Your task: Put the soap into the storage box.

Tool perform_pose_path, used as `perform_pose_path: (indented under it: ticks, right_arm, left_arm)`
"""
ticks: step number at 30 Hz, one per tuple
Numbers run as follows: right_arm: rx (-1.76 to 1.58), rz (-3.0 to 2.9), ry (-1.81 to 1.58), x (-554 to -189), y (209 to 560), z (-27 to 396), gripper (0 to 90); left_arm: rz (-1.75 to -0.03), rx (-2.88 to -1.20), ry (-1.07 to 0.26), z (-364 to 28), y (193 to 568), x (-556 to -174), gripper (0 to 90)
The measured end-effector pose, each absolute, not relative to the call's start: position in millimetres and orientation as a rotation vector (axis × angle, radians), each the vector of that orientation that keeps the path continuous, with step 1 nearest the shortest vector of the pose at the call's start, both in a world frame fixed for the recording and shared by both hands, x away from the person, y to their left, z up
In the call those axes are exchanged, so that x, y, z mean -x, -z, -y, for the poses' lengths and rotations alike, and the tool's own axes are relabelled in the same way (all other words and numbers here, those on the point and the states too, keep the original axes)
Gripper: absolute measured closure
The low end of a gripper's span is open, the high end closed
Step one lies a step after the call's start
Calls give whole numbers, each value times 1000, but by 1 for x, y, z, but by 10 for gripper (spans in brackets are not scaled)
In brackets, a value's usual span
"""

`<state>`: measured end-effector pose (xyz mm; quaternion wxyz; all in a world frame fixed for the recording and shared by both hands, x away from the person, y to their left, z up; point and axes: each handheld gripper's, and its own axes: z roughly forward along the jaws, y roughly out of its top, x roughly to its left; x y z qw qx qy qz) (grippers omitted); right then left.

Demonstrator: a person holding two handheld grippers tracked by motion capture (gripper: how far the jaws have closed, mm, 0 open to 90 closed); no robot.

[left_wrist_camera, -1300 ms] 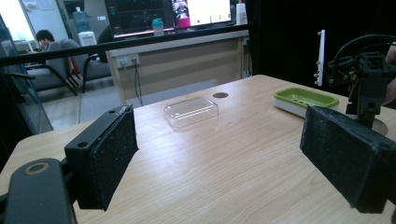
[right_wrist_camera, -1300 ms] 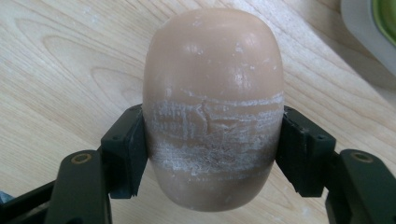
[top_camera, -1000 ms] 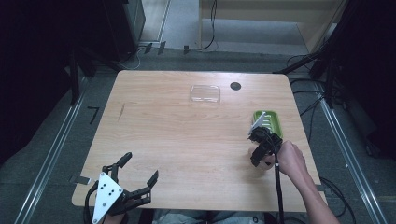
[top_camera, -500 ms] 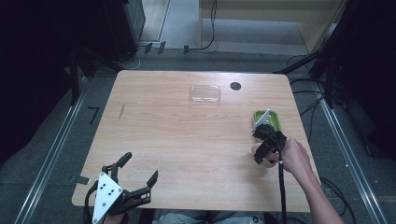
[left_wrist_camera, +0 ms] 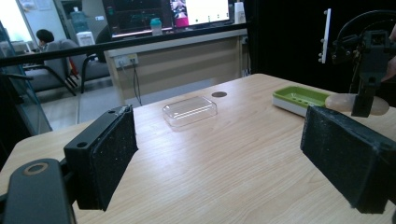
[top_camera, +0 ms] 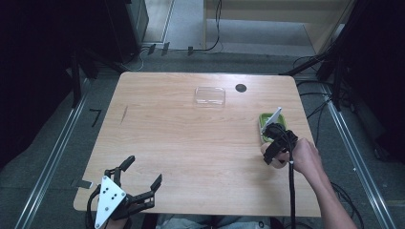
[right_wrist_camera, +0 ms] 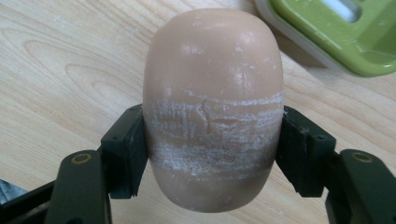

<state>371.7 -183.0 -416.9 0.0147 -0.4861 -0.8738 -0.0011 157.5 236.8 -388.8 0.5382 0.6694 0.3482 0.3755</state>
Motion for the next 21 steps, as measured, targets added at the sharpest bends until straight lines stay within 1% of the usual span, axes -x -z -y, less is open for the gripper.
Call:
perform_pose_path:
  ticks: [21]
  right_arm:
    - [1547, 2689, 2, -390, 414, 193, 336]
  left_arm:
    - [-835, -1589, -896, -237, 389, -158, 111]
